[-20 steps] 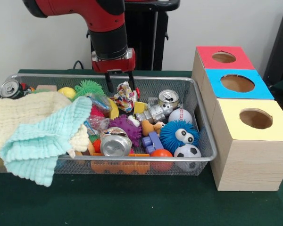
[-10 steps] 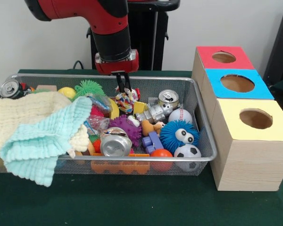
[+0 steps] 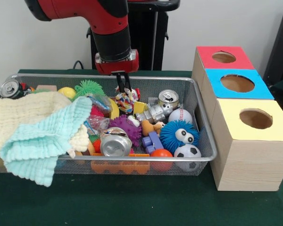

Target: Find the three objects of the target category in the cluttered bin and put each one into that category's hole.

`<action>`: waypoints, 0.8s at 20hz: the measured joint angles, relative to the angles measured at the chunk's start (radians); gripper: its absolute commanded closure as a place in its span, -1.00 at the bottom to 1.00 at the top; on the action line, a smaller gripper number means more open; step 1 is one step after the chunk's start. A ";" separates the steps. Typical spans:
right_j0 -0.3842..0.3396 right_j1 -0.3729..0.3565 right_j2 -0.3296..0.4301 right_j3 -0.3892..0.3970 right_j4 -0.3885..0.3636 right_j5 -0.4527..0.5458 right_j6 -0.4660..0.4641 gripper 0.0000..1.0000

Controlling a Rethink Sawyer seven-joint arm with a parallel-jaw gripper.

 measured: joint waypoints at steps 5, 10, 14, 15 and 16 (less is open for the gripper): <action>0.012 -0.009 0.000 0.003 0.000 0.000 0.000 1.00; 0.045 -0.038 0.000 0.009 0.008 0.000 0.000 1.00; 0.085 -0.066 0.000 0.011 0.039 0.004 0.000 1.00; 0.118 -0.086 0.000 0.011 0.065 0.015 0.000 1.00; 0.125 -0.089 0.000 0.011 0.070 0.018 0.000 1.00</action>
